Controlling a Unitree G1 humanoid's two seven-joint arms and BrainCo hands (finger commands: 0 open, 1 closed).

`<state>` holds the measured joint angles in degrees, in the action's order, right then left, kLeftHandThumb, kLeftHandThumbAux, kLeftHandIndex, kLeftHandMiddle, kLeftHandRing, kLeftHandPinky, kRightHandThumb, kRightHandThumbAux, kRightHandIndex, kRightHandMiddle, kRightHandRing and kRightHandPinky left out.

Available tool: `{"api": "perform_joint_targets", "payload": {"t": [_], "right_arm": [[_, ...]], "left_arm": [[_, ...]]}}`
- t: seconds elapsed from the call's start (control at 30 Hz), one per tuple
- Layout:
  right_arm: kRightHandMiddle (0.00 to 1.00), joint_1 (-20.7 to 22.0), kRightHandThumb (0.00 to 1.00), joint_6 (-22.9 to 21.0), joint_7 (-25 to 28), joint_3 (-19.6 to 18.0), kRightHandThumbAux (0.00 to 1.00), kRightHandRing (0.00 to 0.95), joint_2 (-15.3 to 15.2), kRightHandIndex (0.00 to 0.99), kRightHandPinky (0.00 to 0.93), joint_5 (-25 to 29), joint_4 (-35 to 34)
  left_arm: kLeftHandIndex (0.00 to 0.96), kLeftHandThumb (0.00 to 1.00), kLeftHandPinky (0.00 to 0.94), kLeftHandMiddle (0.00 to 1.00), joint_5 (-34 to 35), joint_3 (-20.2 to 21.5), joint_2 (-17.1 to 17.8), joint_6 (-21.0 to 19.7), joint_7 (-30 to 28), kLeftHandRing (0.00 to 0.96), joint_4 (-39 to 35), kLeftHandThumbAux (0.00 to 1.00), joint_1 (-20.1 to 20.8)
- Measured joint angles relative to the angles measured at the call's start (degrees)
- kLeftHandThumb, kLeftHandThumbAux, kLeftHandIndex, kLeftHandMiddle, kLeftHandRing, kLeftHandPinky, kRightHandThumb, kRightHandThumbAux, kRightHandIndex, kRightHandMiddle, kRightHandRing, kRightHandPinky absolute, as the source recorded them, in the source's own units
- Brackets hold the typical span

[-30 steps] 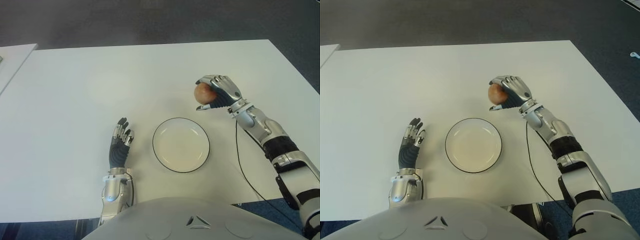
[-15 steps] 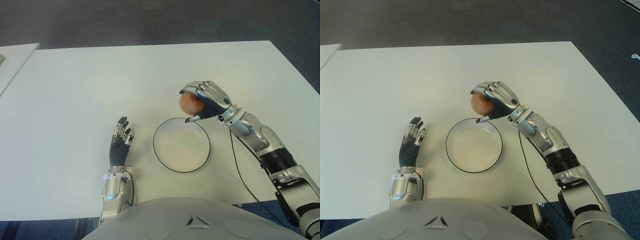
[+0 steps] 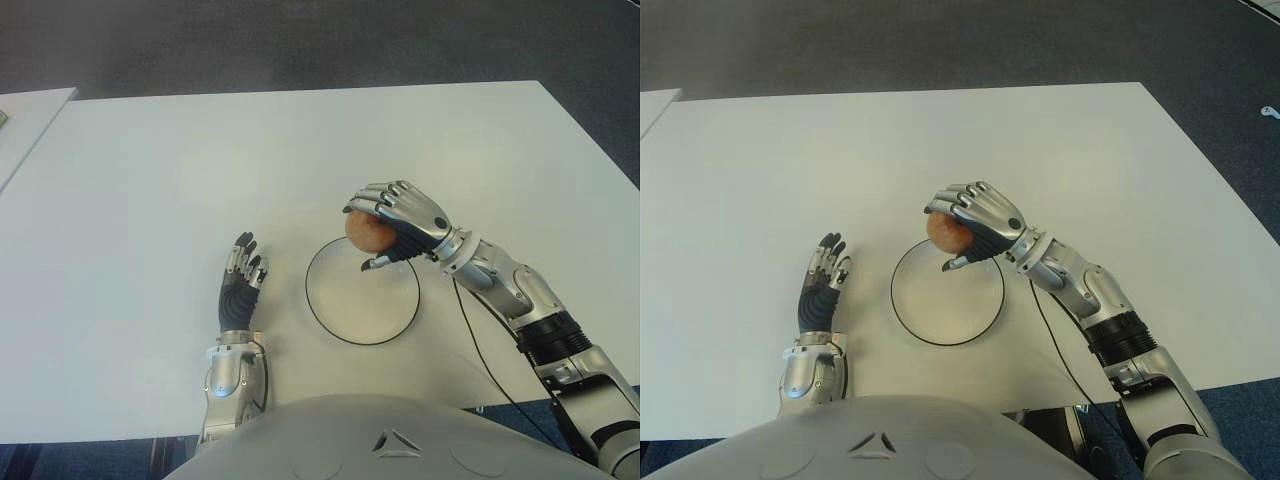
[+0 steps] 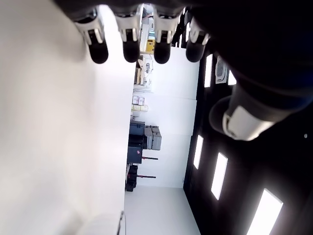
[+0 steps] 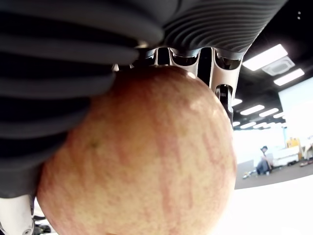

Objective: Put the apples into the plate.

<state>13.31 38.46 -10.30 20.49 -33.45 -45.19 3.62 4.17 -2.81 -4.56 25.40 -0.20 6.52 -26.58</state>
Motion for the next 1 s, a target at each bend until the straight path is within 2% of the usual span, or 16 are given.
{"api": "perform_joint_targets", "payload": {"t": [0.4, 1.0], "right_arm": [[0.776, -1.88, 0.707, 3.97, -0.43, -0.14, 0.717, 0.742, -0.46, 0.441, 0.707, -1.77, -0.06], [0.791, -4.39, 0.708, 7.85, -4.02, -0.32, 0.717, 0.768, -0.63, 0.440, 0.679, -5.10, 0.26]], "left_arm": [[0.050, 0.104, 0.000, 0.034, 0.37, -0.04, -0.01, -0.25, 0.00, 0.004, 0.05, 0.568, 0.19], [0.064, 0.119, 0.000, 0.052, 1.31, 0.11, -0.04, 0.32, 0.00, 0.014, 0.40, 0.525, 0.22]]}}
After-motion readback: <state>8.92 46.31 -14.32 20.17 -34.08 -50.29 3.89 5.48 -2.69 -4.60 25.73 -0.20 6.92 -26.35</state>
